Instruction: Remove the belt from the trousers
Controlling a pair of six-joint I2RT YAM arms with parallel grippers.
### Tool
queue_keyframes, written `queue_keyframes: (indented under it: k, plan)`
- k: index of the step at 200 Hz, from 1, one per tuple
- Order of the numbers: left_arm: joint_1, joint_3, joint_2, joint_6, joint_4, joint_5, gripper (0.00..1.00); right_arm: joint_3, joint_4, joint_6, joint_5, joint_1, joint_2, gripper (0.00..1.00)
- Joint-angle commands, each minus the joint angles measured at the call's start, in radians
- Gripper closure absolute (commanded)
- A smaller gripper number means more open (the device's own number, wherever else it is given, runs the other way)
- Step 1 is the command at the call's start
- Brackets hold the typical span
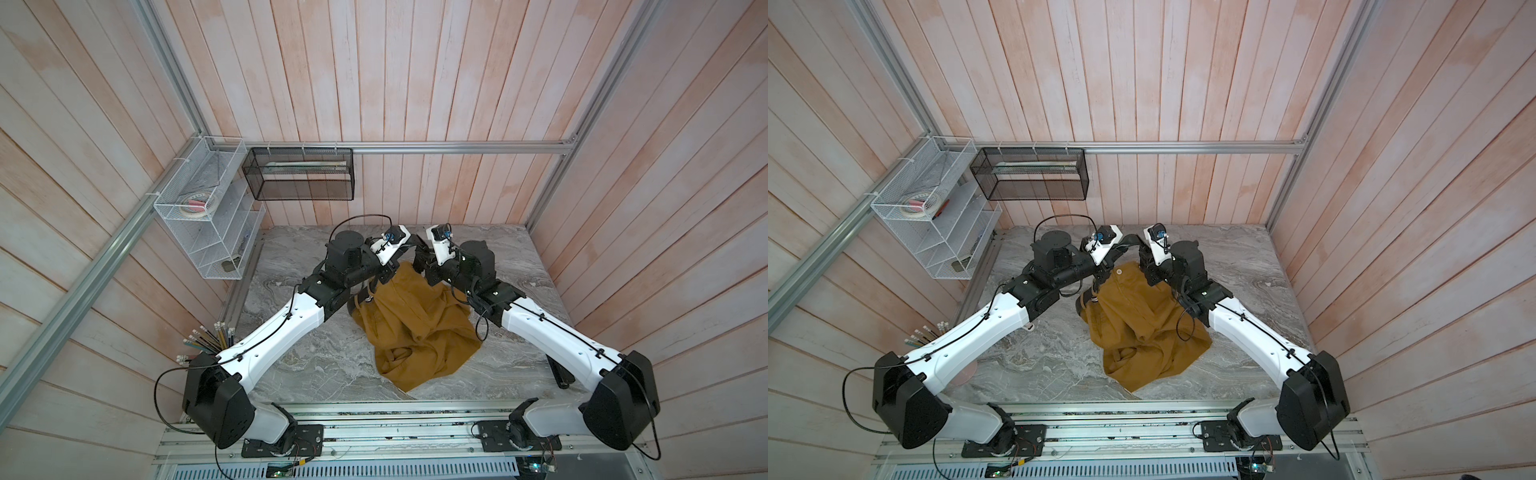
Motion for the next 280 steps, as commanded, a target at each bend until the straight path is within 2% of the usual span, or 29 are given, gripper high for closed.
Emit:
queue_keyframes:
  k: [1,23,59,94,121,155,176,226,280]
  plan:
    - [-0.005,0.051,-0.024,-0.016,-0.005,0.009,1.00,-0.046,-0.007,0.071,-0.115,-0.020,-0.023,0.70]
    - [-0.005,0.090,0.002,-0.014,-0.110,-0.011,1.00,-0.066,-0.032,0.087,-0.105,-0.023,-0.076,0.58]
    - [-0.005,0.165,0.060,-0.035,-0.246,-0.028,1.00,-0.029,-0.130,0.094,-0.078,-0.023,-0.155,0.53]
    - [-0.005,0.240,0.114,-0.046,-0.347,-0.026,1.00,0.032,-0.169,0.070,-0.022,-0.017,-0.184,0.53]
    - [-0.005,0.272,0.132,-0.054,-0.376,-0.028,1.00,0.090,-0.192,0.020,0.017,-0.017,-0.145,0.53]
    - [-0.007,0.286,0.131,-0.059,-0.382,-0.019,1.00,0.169,-0.227,-0.029,0.023,-0.017,-0.081,0.65]
    - [-0.007,0.290,0.131,-0.064,-0.378,-0.014,1.00,0.195,-0.234,-0.048,0.017,-0.017,-0.055,0.68]
    - [-0.007,0.301,0.141,-0.070,-0.374,-0.008,1.00,0.192,-0.226,-0.059,-0.025,-0.016,-0.044,0.63]
    - [-0.007,0.305,0.150,-0.078,-0.372,-0.001,1.00,0.143,-0.174,-0.065,-0.082,-0.019,-0.079,0.62]
